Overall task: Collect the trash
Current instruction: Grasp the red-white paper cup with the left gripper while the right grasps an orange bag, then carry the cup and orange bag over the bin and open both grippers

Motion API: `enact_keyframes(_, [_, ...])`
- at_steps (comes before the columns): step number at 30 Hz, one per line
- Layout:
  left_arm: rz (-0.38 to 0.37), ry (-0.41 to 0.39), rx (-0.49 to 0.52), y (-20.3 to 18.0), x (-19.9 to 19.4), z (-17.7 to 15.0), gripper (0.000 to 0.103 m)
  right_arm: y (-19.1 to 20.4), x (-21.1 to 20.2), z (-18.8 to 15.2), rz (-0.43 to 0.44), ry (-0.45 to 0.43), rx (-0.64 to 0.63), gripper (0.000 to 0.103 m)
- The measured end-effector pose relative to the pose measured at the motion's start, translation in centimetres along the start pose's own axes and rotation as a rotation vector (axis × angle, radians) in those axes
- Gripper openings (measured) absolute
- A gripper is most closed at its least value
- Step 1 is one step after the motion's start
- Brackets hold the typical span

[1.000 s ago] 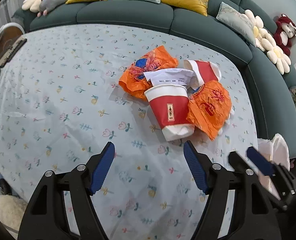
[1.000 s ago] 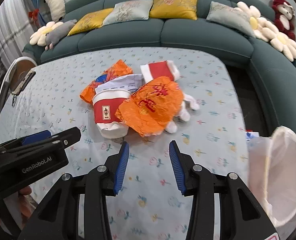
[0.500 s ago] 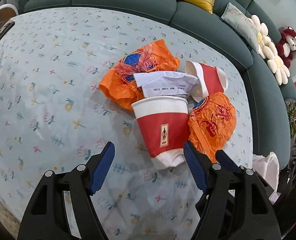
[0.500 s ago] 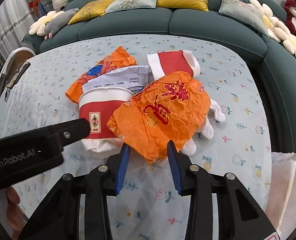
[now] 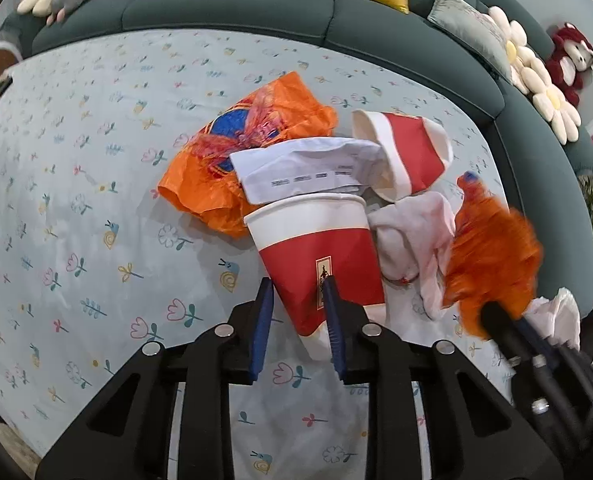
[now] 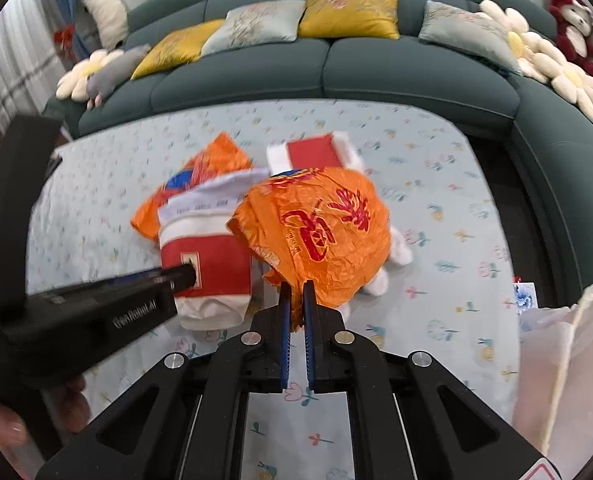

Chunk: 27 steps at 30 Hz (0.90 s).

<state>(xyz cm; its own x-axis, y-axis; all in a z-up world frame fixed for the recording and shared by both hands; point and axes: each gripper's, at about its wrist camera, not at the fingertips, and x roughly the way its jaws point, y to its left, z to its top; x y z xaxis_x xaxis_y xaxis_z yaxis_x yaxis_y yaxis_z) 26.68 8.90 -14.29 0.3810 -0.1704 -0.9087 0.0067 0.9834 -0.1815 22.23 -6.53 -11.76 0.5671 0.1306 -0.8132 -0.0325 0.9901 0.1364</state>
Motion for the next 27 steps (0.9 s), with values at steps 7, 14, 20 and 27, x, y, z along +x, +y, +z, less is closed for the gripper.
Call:
enact_keyframes(7, [-0.022, -0.022, 0.033, -1.5, -2.4, -1.2, 0.023, -1.4, -3.2, 0.1, -0.017, -0.047, 0.032, 0.006])
enact_keyframes(14, [-0.051, -0.037, 0.101, -4.5, -5.2, -3.3, 0.022, -3.4, -6.8, -1.3, -0.041, -0.083, 0.077, 0.006])
enact_keyframes(20, [-0.085, -0.052, 0.174, -8.6, -7.5, -5.1, 0.022, -6.4, -10.0, -2.2, -0.072, -0.122, 0.132, 0.005])
enact_keyframes(27, [-0.12, -0.074, 0.277, -14.1, -9.9, -7.1, 0.022, -10.7, -13.9, -3.8, -0.119, -0.173, 0.205, 0.005])
